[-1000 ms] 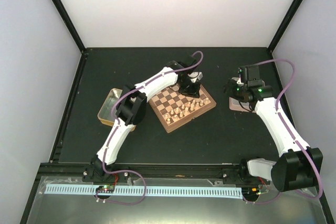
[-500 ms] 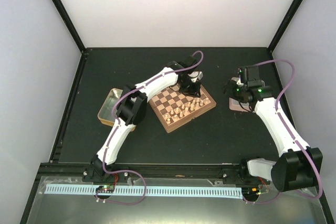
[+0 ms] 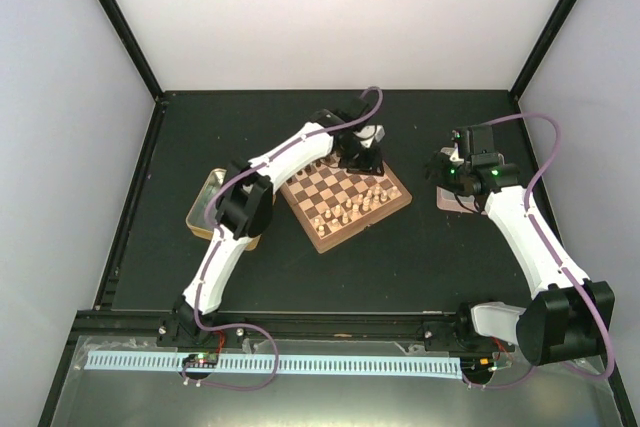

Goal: Set up the chess pieces on the board
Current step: Place the chess piece on the chessboard.

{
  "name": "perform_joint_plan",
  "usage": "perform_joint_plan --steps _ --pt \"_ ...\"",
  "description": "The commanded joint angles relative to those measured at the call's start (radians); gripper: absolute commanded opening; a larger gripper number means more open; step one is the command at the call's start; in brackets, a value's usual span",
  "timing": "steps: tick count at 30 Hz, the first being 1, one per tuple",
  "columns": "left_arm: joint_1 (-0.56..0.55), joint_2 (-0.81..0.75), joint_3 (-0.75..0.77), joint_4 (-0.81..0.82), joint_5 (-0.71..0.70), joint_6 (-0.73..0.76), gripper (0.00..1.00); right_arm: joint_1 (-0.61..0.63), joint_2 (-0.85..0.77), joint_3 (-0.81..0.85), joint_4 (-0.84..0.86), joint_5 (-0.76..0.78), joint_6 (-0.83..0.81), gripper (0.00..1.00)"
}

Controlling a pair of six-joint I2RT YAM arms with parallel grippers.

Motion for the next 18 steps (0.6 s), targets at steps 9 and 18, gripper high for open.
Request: perform_joint_plan --steps 9,18 --pt "0.102 -0.382 -0.196 -0.007 -0.213 0.028 0.43 0.012 0.027 0.041 0.026 -0.083 -0.068 0.57" --pt "0.268 -0.788 -0.696 0.091 -0.364 0.034 0.53 0.064 0.102 0.084 0.029 -0.077 -0.091 0.57"
